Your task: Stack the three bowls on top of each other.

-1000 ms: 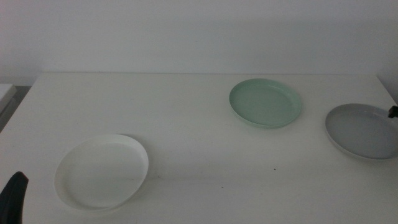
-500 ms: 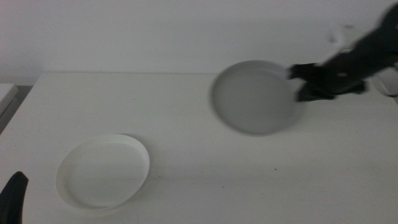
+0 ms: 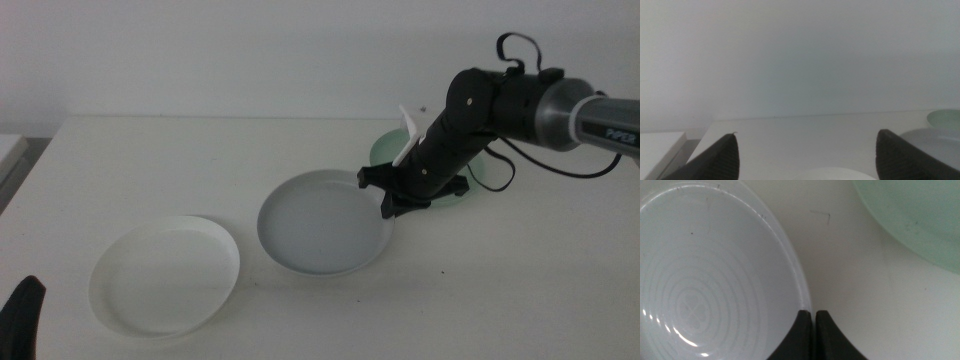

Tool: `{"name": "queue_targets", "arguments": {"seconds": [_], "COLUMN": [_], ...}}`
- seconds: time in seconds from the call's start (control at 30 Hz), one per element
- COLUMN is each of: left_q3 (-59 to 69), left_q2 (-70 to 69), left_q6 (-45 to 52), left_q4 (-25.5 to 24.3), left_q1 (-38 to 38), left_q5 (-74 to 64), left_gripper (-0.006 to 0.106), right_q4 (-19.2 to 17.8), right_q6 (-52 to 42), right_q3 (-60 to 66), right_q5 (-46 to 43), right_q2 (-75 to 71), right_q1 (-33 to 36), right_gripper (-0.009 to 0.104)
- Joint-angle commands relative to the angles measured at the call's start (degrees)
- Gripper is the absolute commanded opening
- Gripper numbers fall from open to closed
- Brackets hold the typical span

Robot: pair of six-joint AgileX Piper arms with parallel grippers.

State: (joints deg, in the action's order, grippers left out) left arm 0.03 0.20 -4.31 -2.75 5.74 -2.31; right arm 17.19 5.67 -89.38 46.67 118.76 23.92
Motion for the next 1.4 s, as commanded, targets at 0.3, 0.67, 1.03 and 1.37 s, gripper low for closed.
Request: {"name": "queue_targets", "arguments": {"seconds": [0.3,0.67,1.03,1.37], "left_q3": [0.0,0.0,0.0,0.0], "left_q2": [-0.2,-0.2,-0.2,-0.2], "left_q6": [0.0,0.0,0.0,0.0], "left_q4": [-0.1,-0.1,-0.1,-0.1], "left_q1": [0.1,0.1,0.1,0.1], "left_q5": [0.6,0.6,0.6,0.6], "left_gripper": [0.094,0.094,0.094,0.094], "right_q4": [-1.3,-2.0,-21.4,-15.5], "right_q6": [-0.2,-0.8,4.6,4.2], "right_q3": [-0.9,-1.5,-22.9,-34.1], "right_q5": [-0.4,2.0,10.0,16.4], "right_q2": [3.2,2.1,-6.8,6.0], "right_q1": [0.1,0.1,-5.7,-17.7], "right_gripper": [-0.002,0.051,0.079,0.076]}}
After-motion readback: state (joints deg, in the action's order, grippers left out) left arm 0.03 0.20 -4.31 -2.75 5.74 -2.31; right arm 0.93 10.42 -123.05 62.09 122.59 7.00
